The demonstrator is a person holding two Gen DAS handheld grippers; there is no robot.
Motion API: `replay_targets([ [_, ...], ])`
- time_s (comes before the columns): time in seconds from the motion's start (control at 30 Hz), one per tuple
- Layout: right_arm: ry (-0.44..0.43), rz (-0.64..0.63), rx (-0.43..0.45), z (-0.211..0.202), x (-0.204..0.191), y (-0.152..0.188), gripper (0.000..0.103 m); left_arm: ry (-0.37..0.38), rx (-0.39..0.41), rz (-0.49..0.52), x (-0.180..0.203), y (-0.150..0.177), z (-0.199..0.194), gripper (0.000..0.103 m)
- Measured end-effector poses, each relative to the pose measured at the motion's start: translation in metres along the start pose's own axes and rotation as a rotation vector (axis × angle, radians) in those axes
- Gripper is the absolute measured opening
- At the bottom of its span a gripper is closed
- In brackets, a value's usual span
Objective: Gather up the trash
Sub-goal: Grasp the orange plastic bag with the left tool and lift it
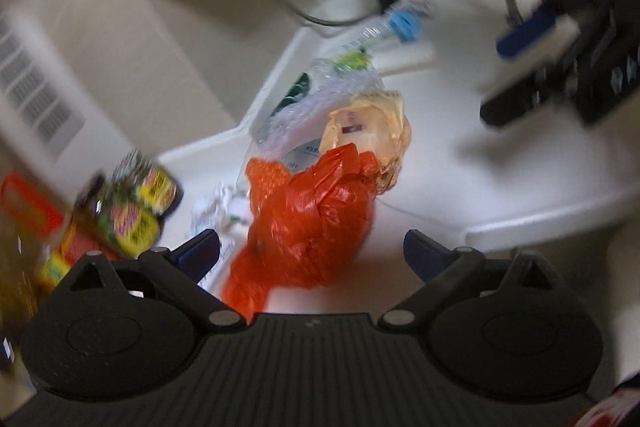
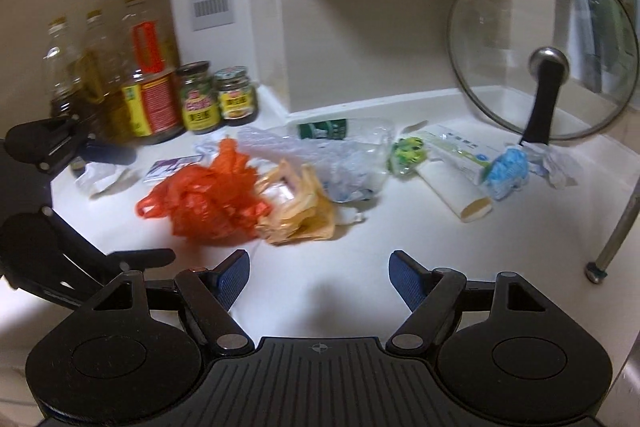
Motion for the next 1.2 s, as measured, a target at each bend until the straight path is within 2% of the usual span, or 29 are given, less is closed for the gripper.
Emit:
replay_targets([
  [0.1,0.017,0.024,-0.014,0.005,0.004,0.001,0.077,0.028,-0.017,0.068,-0.002,0.000,0.016,0.098],
  [0.23,0.032,0.036,-0.032,0.009,0.006,0.005,0.077,0.082,-0.036,0.091,-0.007,0.003,0.033,0.093],
  [0.33,0.040,0.037,-0.043,0.012,0.006,0.007,0.077,0.105,-0.041,0.088,-0.011,0.004,0.040,0.081],
  [0.43,0.044,0.046,-0.053,0.016,0.006,0.008,0.077,0.119,-0.057,0.088,-0.014,0.005,0.046,0.062],
  [0.5,0.040,0.051,-0.057,0.020,0.005,0.007,0.077,0.122,-0.054,0.072,-0.015,0.004,0.045,0.056],
  [0.63,0.024,0.046,-0.059,0.028,-0.002,0.002,0.077,0.096,-0.042,-0.021,-0.020,0.002,0.031,0.051],
  [0.97,-0.042,0.069,-0.015,0.058,-0.023,-0.027,0.077,0.053,0.007,-0.473,-0.045,0.010,-0.028,0.050],
  [1.13,-0.039,0.081,-0.039,0.081,-0.027,-0.031,0.076,0.030,0.002,-0.538,-0.041,0.017,-0.048,0.050],
  [1.17,-0.038,0.093,-0.050,0.086,-0.026,-0.030,0.073,0.031,0.003,-0.546,-0.040,0.018,-0.050,0.050],
  [1.2,-0.042,0.106,-0.060,0.089,-0.025,-0.030,0.058,0.030,0.003,-0.556,-0.039,0.020,-0.054,0.050],
])
Point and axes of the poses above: each gripper's, at about its wrist camera, not at the fingertips, and z roughly the way its jaws point, x to its right, y to its underside, the point moved 9 cm from there along z, roughly the way its jaws point, and after that the axes turned 12 degrees about y, right-handed, at the moved point
